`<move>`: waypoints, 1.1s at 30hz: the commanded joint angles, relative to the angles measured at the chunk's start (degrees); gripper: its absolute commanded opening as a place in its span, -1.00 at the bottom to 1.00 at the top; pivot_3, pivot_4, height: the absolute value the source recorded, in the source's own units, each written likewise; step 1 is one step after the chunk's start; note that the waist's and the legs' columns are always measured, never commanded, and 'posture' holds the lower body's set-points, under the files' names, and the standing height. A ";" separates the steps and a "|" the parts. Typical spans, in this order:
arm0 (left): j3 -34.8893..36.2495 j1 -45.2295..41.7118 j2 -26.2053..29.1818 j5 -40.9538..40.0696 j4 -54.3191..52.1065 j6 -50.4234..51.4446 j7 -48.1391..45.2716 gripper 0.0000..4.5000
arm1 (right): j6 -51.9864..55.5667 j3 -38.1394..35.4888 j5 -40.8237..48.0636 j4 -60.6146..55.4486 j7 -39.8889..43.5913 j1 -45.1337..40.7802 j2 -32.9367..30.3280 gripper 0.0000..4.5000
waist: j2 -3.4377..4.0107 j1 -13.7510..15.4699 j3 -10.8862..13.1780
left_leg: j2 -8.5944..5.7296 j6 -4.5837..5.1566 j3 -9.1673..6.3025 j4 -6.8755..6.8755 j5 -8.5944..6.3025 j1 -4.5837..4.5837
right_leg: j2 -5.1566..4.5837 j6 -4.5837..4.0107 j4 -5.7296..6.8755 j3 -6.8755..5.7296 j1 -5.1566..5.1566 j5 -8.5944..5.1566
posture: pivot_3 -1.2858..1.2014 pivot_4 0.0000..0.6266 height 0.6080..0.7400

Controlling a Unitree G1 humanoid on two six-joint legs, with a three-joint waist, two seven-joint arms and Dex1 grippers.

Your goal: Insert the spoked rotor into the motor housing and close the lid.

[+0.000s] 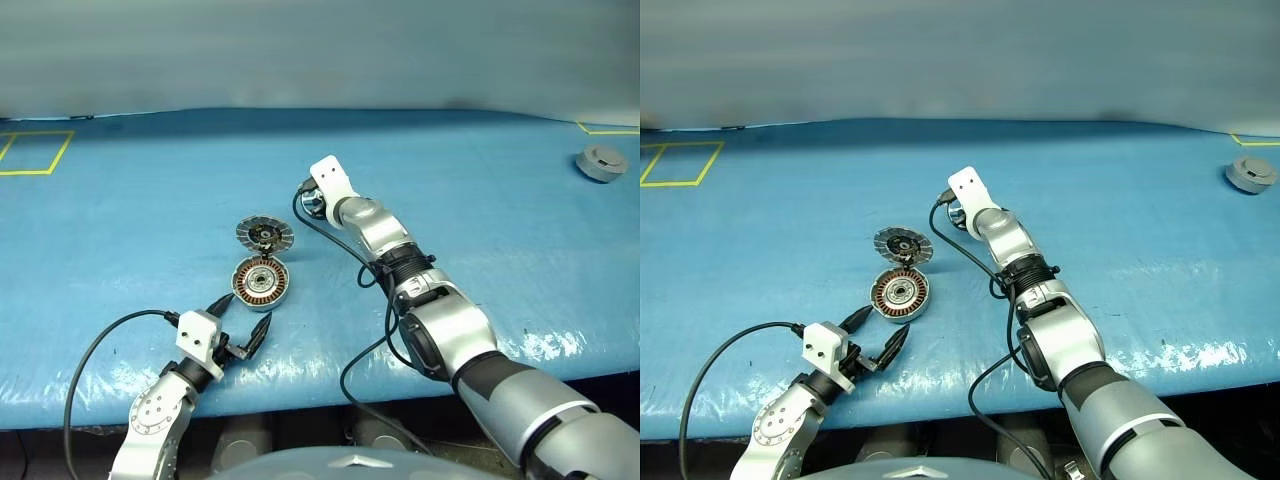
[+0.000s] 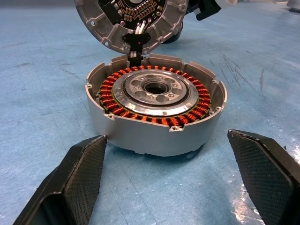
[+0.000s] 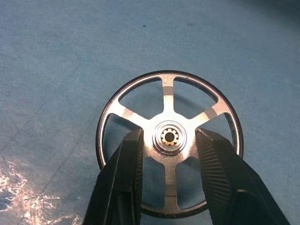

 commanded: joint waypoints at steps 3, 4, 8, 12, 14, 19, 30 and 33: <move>0.27 -0.29 -0.13 0.46 -0.79 -1.07 0.24 1.00 | 0.64 0.83 -1.00 0.57 0.79 0.95 -0.76 -0.41 | 0.02 -0.02 -0.01 | 0.00 0.00 0.00 0.00 0.00 0.01 | 0.01 0.00 0.00 0.01 0.00 0.00 | 0.03 -0.52 1.00; 0.30 -0.36 -0.09 0.44 -0.74 -1.04 0.18 1.00 | 0.87 1.10 -1.13 -0.08 1.22 1.25 -1.20 -0.41 | 0.03 0.00 -0.02 | 0.00 0.00 0.00 0.00 0.00 0.01 | 0.01 0.00 0.00 0.01 0.00 0.00 | 0.03 -0.52 1.00; 0.39 -0.53 0.13 0.34 -0.53 -0.98 -0.14 1.00 | 2.72 2.12 -1.62 -6.00 4.19 3.14 -4.47 -0.41 | 0.06 0.19 -0.04 | -0.01 0.00 -0.01 0.00 0.00 -0.01 | 0.00 0.02 -0.02 0.01 0.00 0.01 | 0.03 -0.52 1.00; 0.35 -0.61 0.49 0.22 -0.47 -0.65 -0.60 1.00 | 7.30 2.25 -1.37 -16.14 7.81 6.50 -8.69 -0.41 | 0.06 0.40 -0.04 | -0.04 0.01 -0.02 0.00 0.00 -0.04 | -0.02 0.05 -0.04 0.02 0.01 0.02 | 0.03 -0.52 1.00; 0.25 -0.72 0.67 0.07 -0.38 -0.47 -0.87 1.00 | 10.20 2.49 -1.31 -22.12 9.76 8.96 -11.25 -0.41 | 0.07 0.38 -0.03 | -0.03 0.01 -0.01 0.00 0.00 -0.05 | -0.02 0.05 -0.04 0.02 -0.01 0.02 | 0.03 -0.52 1.00; 0.19 -0.89 0.86 0.03 -0.22 -0.47 -1.26 1.00 | 19.48 3.95 -0.21 -39.92 16.16 17.25 -17.77 -0.41 | 0.09 0.28 -0.02 | -0.02 0.02 -0.02 -0.03 -0.01 -0.06 | 0.00 0.04 -0.06 0.01 -0.02 0.02 | 0.03 -0.52 1.00; 0.83 -0.88 1.72 -0.36 -0.46 0.09 -2.23 1.00 | 40.18 6.02 15.49 -85.05 34.04 34.99 -33.92 -0.41 | 0.11 0.41 -0.01 | 0.03 0.04 -0.04 0.02 -0.02 -0.08 | 0.02 0.08 -0.12 -0.02 -0.02 -0.05 | 0.03 -0.52 1.00; 0.99 -0.97 1.91 -0.45 -0.52 0.31 -2.39 1.00 | 42.72 5.14 21.01 -92.01 35.70 35.97 -34.00 -0.41 | 0.08 0.62 0.00 | 0.06 0.04 -0.06 0.13 -0.02 -0.09 | 0.02 0.31 -0.13 -0.08 0.01 -0.18 | 0.03 -0.52 1.00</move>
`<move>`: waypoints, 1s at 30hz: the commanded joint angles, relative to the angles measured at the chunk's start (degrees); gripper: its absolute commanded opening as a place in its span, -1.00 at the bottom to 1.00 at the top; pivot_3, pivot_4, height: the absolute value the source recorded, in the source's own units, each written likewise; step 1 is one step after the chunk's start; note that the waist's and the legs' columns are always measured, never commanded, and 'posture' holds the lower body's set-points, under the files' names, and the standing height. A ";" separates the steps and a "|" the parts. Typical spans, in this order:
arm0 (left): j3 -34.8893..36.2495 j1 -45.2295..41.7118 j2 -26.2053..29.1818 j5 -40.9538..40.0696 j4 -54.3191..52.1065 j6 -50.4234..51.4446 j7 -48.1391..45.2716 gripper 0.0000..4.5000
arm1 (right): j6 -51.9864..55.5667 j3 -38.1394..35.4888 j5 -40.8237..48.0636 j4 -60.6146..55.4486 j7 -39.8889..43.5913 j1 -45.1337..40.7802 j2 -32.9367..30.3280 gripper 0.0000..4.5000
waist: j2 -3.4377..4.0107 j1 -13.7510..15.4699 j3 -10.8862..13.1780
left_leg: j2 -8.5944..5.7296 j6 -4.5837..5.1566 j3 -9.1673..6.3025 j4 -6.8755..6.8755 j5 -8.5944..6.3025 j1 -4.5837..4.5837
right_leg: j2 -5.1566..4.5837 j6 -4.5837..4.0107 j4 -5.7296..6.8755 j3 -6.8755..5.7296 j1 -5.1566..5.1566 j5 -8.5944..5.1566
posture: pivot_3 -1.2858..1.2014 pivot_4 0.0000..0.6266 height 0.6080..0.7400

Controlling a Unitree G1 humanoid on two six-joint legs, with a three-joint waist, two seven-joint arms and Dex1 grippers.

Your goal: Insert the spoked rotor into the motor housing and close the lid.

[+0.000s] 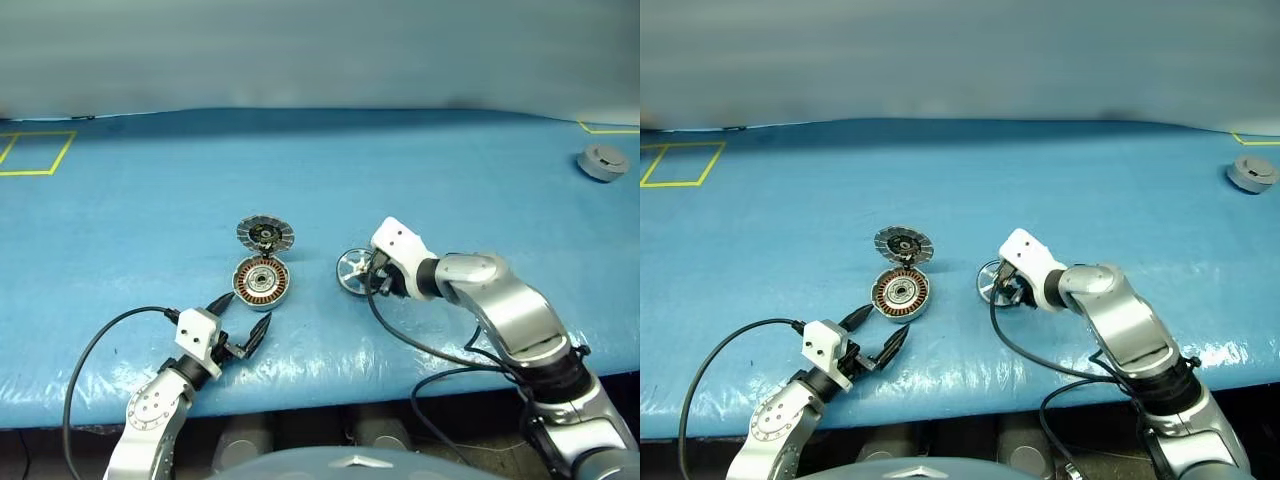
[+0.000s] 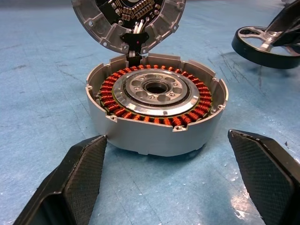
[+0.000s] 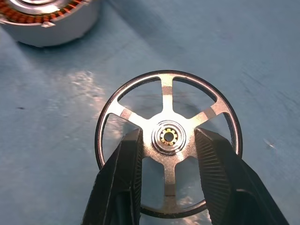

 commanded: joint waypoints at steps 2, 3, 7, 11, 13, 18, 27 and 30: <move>0.56 -0.06 0.72 -0.29 -1.35 0.11 -0.46 1.00 | 2.52 -4.00 10.75 -11.23 3.11 0.16 2.84 -0.41 | -0.06 0.25 0.03 | 0.00 0.00 0.00 0.07 0.00 -0.01 | -0.01 0.02 -0.01 0.00 0.03 -0.01 | 0.03 -0.52 1.00; 0.58 -0.10 0.76 -0.30 -1.37 0.17 -0.51 1.00 | 2.62 -4.70 12.62 -12.27 3.19 0.12 3.87 -0.41 | -0.07 0.27 0.04 | 0.00 0.00 -0.01 0.09 0.00 -0.01 | -0.01 0.02 -0.01 -0.01 0.04 -0.02 | 0.03 -0.52 1.00; 0.74 -0.28 0.72 -0.36 -1.53 0.40 -0.63 1.00 | -3.52 -3.92 14.06 -11.74 -1.20 0.51 9.86 -0.41 | -0.12 0.40 0.05 | -0.01 0.00 -0.03 0.13 0.00 -0.05 | -0.02 0.08 -0.02 -0.01 0.04 0.02 | 0.03 -0.52 1.00; 0.88 -0.46 0.79 -0.39 -1.73 0.63 -0.73 1.00 | -10.16 2.64 9.93 -6.02 -7.40 0.70 14.10 -0.41 | -0.13 0.36 0.04 | -0.02 0.00 -0.02 0.13 0.00 -0.04 | -0.03 0.08 -0.01 -0.01 0.03 0.04 | 0.03 -0.52 1.00; 0.90 -0.47 0.86 -0.42 -1.83 0.76 -0.77 1.00 | -13.65 6.13 8.14 -2.04 -9.14 0.72 16.05 -0.41 | -0.13 0.30 0.04 | -0.02 0.00 -0.02 0.12 0.00 -0.04 | -0.03 -0.14 0.00 -0.01 0.02 0.16 | 0.03 -0.52 1.00; 0.96 -0.58 0.94 -0.54 -2.04 1.11 -0.76 1.00 | -19.85 11.22 5.30 5.40 -10.60 -1.07 19.35 -0.41 | -0.13 0.26 0.04 | -0.04 -0.01 -0.03 0.10 0.00 -0.05 | -0.03 -0.20 -0.01 0.00 0.01 0.20 | 0.03 -0.52 1.00; 0.85 -0.48 0.88 -0.45 -2.28 1.06 -0.54 1.00 | -26.30 13.89 1.79 14.90 -10.99 -4.29 21.95 -0.41 | -0.13 0.17 0.04 | -0.04 -0.01 -0.04 0.10 0.00 -0.04 | -0.03 -0.20 0.00 0.00 0.02 0.20 | 0.03 -0.52 1.00; 0.78 -0.50 0.83 -0.36 -2.29 0.89 -0.52 1.00 | -27.52 14.25 1.08 16.92 -10.71 -4.69 22.12 -0.41 | -0.13 0.17 0.04 | -0.04 -0.01 -0.04 0.09 0.00 -0.04 | -0.03 -0.21 0.00 0.00 0.01 0.20 | 0.03 -0.52 1.00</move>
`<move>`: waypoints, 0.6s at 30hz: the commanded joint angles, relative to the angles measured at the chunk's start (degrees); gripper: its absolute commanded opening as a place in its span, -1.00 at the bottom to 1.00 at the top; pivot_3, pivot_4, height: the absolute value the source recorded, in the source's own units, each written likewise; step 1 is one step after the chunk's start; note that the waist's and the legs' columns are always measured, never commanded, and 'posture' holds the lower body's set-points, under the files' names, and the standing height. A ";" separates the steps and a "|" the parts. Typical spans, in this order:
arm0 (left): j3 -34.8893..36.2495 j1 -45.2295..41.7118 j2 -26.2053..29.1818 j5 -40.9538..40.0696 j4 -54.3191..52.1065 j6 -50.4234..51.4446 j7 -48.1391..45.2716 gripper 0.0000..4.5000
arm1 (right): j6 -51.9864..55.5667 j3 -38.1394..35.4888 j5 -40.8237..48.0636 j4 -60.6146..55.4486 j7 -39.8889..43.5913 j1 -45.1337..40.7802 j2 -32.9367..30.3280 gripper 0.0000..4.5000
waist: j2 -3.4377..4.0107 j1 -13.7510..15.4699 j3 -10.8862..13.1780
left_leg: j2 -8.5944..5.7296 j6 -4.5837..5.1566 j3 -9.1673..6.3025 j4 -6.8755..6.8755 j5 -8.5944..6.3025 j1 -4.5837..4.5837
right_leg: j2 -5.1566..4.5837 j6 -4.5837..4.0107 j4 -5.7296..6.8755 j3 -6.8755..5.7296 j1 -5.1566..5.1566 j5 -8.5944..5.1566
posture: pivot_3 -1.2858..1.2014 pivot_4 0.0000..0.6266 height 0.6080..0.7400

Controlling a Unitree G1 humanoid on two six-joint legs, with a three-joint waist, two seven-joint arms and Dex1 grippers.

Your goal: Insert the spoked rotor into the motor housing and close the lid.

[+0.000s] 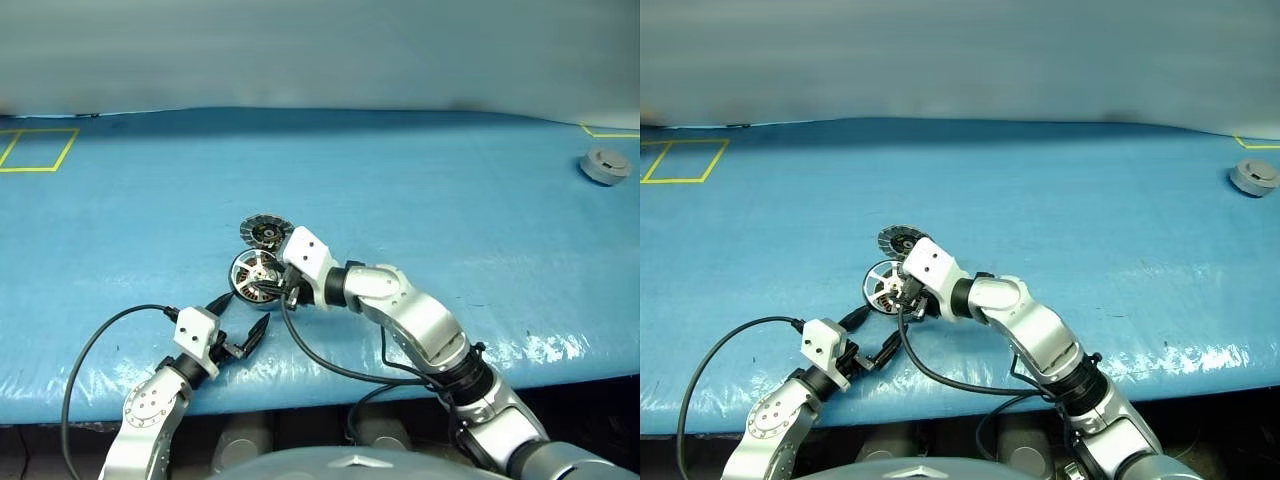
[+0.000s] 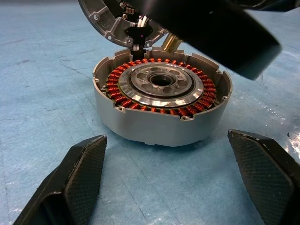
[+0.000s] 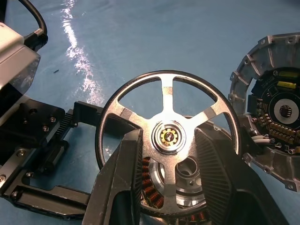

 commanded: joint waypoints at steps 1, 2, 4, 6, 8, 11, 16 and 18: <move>0.24 0.08 -0.01 -0.24 -2.22 -0.55 0.04 1.00 | -2.69 0.07 -0.83 0.87 0.40 -1.21 0.89 -0.41 | 0.00 0.00 0.00 | 0.00 0.00 0.00 0.00 0.00 0.00 | 0.00 0.00 0.00 0.00 0.00 0.00 | 0.03 -0.52 1.00; 0.23 0.10 -0.04 -0.21 -2.23 -0.62 0.06 1.00 | -3.09 0.11 -1.14 1.70 0.42 -1.36 0.99 -0.41 | 0.00 0.00 0.00 | 0.00 0.00 0.00 -0.01 0.00 0.00 | 0.00 0.00 0.00 0.00 0.00 0.00 | 0.03 -0.52 1.00; 0.16 0.09 -0.09 -0.11 -2.19 -0.75 0.10 1.00 | -3.65 0.08 -1.54 2.82 0.56 -1.53 1.18 -0.41 | 0.00 -0.01 0.00 | 0.00 0.00 0.00 -0.01 0.00 0.00 | 0.00 0.00 0.00 0.00 0.00 0.00 | 0.03 -0.52 1.00; 0.13 0.13 -0.04 0.15 -2.19 -0.92 0.18 1.00 | -3.85 0.03 -1.94 3.46 0.70 -1.66 1.32 -0.41 | 0.00 -0.01 0.00 | 0.00 0.00 0.00 -0.01 0.00 0.00 | 0.00 0.00 0.01 0.00 0.00 0.00 | 0.03 -0.52 1.00; 0.09 0.20 0.06 0.59 -2.22 -1.18 0.32 1.00 | -3.84 -0.04 -2.20 3.66 0.90 -1.71 1.35 -0.41 | 0.00 -0.01 0.00 | 0.00 0.00 0.00 -0.01 0.00 0.00 | 0.00 0.00 0.01 0.01 0.00 0.00 | 0.03 -0.52 1.00; 0.13 0.35 0.27 1.00 -2.26 -1.50 0.35 1.00 | -3.43 -0.15 -2.26 3.71 1.43 -1.74 1.06 -0.41 | 0.00 -0.01 0.00 | 0.00 0.00 0.00 -0.01 0.00 0.00 | 0.00 0.00 0.01 0.01 0.00 0.00 | 0.03 -0.52 1.00; 0.37 0.53 0.17 2.20 -2.12 -2.74 0.74 1.00 | -3.41 0.34 -3.31 4.48 1.85 -1.52 0.48 -0.41 | 0.00 0.00 0.00 | 0.00 0.00 0.00 0.00 0.00 0.00 | 0.00 0.00 0.01 0.01 0.00 0.00 | 0.03 -0.52 1.00; 0.46 0.57 0.19 3.02 -1.99 -3.66 1.11 1.00 | -3.27 0.59 -3.86 4.80 1.91 -1.50 0.45 -0.41 | 0.00 0.00 0.00 | 0.00 0.00 0.00 0.00 0.00 0.01 | 0.00 0.00 0.01 0.01 0.00 0.00 | 0.03 -0.52 1.00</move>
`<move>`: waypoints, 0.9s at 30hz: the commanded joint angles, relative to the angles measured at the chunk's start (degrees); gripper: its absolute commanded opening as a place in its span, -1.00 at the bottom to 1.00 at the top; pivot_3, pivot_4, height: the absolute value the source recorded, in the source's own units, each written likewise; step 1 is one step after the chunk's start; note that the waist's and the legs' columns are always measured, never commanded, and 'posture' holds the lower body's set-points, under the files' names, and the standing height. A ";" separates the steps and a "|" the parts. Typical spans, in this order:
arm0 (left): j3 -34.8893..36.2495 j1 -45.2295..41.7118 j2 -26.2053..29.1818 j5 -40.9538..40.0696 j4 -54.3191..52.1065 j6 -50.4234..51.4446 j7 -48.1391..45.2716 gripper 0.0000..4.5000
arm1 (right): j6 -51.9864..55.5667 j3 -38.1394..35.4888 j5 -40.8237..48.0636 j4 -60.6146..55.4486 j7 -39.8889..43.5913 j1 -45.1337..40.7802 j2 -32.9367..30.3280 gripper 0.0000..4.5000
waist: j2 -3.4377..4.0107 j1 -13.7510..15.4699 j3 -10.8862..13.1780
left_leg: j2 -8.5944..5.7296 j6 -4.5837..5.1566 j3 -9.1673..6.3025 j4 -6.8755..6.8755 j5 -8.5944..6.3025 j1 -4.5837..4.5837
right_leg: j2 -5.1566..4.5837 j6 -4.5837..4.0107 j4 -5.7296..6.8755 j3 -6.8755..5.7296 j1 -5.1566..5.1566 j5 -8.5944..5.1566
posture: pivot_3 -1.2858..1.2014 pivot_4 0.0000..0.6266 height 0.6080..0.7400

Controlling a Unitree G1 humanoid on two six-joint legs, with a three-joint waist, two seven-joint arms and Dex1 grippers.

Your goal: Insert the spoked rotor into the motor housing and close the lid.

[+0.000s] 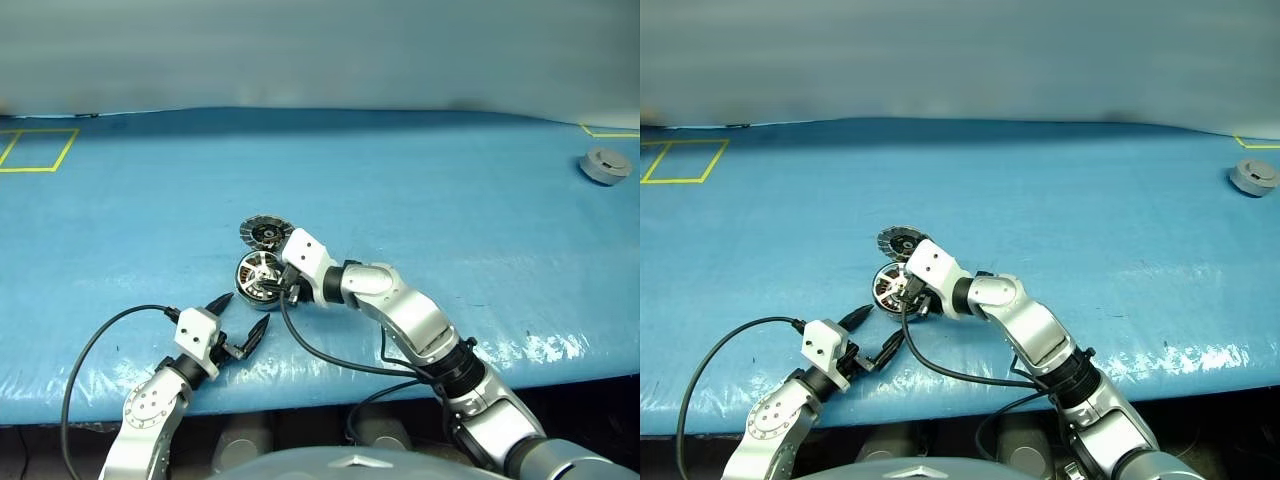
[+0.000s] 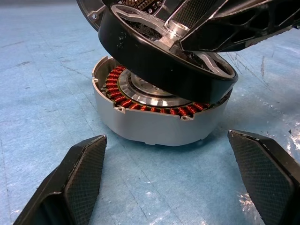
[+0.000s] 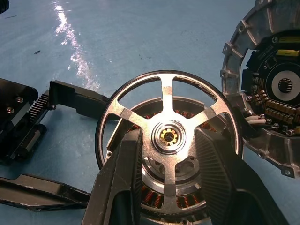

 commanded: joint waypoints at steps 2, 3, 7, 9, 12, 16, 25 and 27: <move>0.56 0.31 0.07 1.68 -1.80 -3.57 1.10 1.00 | -0.31 0.52 -1.01 -0.33 0.33 -0.88 0.12 -0.41 | 0.00 0.01 0.00 | 0.00 0.00 0.00 0.00 0.00 0.00 | 0.00 0.00 0.00 0.00 0.00 0.00 | 0.03 -0.52 1.00; 0.60 0.31 0.04 2.04 -1.69 -4.20 1.36 1.00 | -0.17 0.60 -1.16 -0.29 0.38 -0.92 0.17 -0.41 | 0.00 0.01 0.00 | 0.00 0.00 0.00 0.00 0.00 0.00 | 0.00 0.00 0.00 0.00 0.00 0.00 | 0.03 -0.52 1.00; 0.76 0.33 -0.22 2.89 -1.20 -6.19 2.19 1.00 | 0.14 1.23 -2.04 0.09 0.41 -1.18 0.13 -0.41 | 0.00 0.02 0.00 | -0.01 0.00 0.00 -0.01 0.00 0.00 | -0.01 0.00 0.00 0.01 0.00 0.00 | 0.03 -0.52 1.00; 0.67 0.38 -0.10 2.99 -1.15 -6.21 2.33 1.00 | 0.34 1.34 -2.22 0.20 0.59 -1.21 0.19 -0.41 | 0.00 0.03 0.00 | -0.01 0.00 0.00 -0.01 0.00 0.00 | -0.01 0.00 0.00 0.01 0.00 0.00 | 0.03 -0.52 1.00; 0.58 0.43 -0.08 2.91 -1.17 -6.10 2.39 1.00 | 0.53 1.48 -2.39 0.22 0.86 -1.23 0.20 -0.41 | 0.00 0.02 0.00 | -0.01 0.00 0.00 -0.01 0.00 0.00 | -0.01 0.00 0.00 0.01 0.00 0.00 | 0.03 -0.52 1.00; 0.48 0.47 -0.12 2.75 -1.31 -5.87 2.34 1.00 | 1.00 1.15 -2.07 0.04 0.95 -1.22 0.69 -0.41 | 0.00 0.01 0.00 | -0.01 0.00 0.00 -0.01 0.00 0.00 | -0.01 0.00 0.00 0.00 0.00 0.00 | 0.03 -0.52 1.00; 0.23 0.28 -0.10 2.14 -1.34 -5.22 1.86 1.00 | 2.57 -0.20 -0.63 -1.06 2.35 -1.91 0.96 -0.41 | 0.00 -0.02 0.00 | -0.01 0.00 0.00 -0.02 0.00 0.00 | -0.01 0.00 0.00 0.00 -0.01 0.00 | 0.03 -0.52 1.00; 0.23 0.25 -0.13 2.02 -1.35 -5.11 1.81 1.00 | 2.46 0.20 -0.98 -0.76 2.62 -1.83 0.73 -0.25 | 0.00 -0.03 0.00 | -0.01 0.00 0.00 -0.02 0.00 0.00 | -0.01 0.00 0.00 0.00 0.00 0.00 | 0.03 -0.52 1.00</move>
